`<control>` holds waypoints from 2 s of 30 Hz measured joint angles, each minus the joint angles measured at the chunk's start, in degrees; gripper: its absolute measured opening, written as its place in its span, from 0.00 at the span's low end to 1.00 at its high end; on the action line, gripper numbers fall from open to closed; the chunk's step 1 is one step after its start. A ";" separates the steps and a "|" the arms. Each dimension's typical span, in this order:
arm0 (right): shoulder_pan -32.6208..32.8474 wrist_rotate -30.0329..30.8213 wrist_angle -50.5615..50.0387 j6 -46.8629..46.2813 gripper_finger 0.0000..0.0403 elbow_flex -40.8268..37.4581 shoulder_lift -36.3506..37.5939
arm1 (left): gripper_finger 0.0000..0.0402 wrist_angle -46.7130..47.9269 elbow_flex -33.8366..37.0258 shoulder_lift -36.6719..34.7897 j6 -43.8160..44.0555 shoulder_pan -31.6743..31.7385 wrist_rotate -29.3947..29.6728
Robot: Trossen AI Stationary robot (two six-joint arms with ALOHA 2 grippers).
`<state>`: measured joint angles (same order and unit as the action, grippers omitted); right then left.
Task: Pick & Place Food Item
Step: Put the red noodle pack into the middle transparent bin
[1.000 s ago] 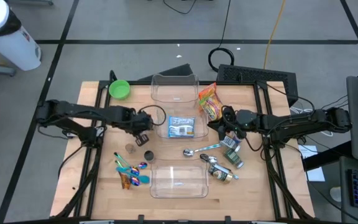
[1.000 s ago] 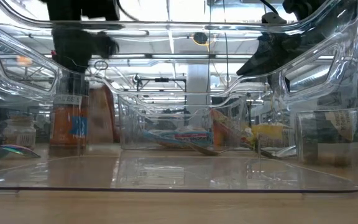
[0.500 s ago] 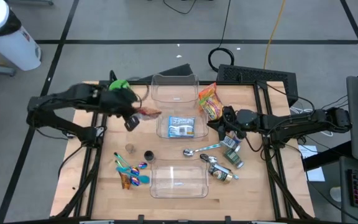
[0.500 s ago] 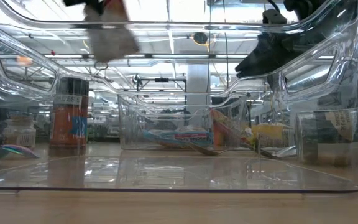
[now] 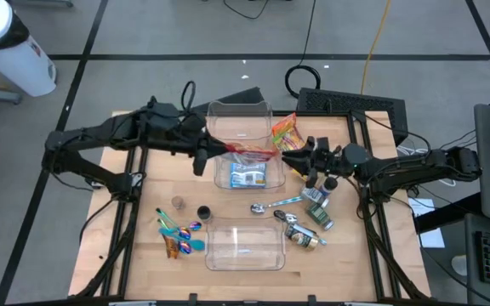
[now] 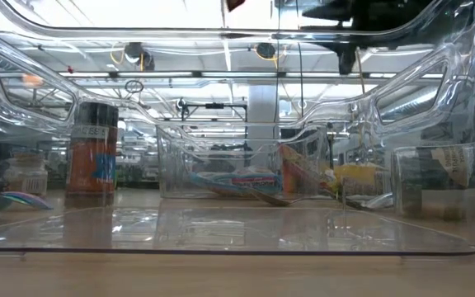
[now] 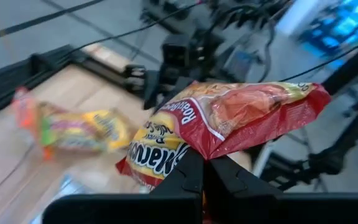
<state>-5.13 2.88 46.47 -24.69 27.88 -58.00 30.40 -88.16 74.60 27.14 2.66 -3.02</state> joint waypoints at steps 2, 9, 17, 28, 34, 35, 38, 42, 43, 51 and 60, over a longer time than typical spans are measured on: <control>0.00 0.11 3.00 0.74 0.34 0.00 0.00 | 0.00 -2.11 -0.01 1.00 0.49 0.00 -1.58; 0.05 0.40 4.70 7.27 0.50 1.52 0.00 | 0.00 -7.14 0.04 4.59 2.37 0.00 -4.87; 1.93 0.30 2.37 14.71 0.52 5.26 0.00 | 0.00 -10.54 0.09 6.61 3.33 0.88 -5.93; 2.25 -0.03 -0.22 13.42 0.50 5.25 0.00 | 0.00 -16.98 0.04 6.46 4.74 4.45 -10.54; 2.25 -0.01 2.48 13.42 0.49 5.25 0.00 | 0.00 -16.84 0.04 6.54 4.71 5.10 -10.54; 2.25 -0.01 3.43 13.42 0.49 5.25 0.00 | 0.00 -16.81 0.04 6.54 4.73 5.16 -10.52; 2.23 -0.01 5.66 13.40 0.49 5.25 0.02 | 0.00 -16.68 0.04 6.54 4.75 5.16 -10.52; 2.15 0.01 6.59 13.41 0.49 5.25 0.02 | 0.00 -16.81 0.04 7.04 4.83 5.12 -10.87; 2.14 0.03 6.45 13.42 0.49 5.24 0.02 | 0.00 -16.72 0.04 7.16 4.98 5.16 -11.22; 2.14 0.23 7.31 13.40 0.49 5.22 0.02 | 0.00 -17.25 -0.02 8.66 5.81 5.16 -13.40; 2.14 0.03 7.26 12.94 0.38 5.22 0.02 | 0.00 -16.40 -0.02 8.82 5.92 5.16 -13.59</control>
<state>-2.98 2.92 53.73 -11.75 33.10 -57.98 14.00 -88.18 83.42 33.06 7.81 -16.61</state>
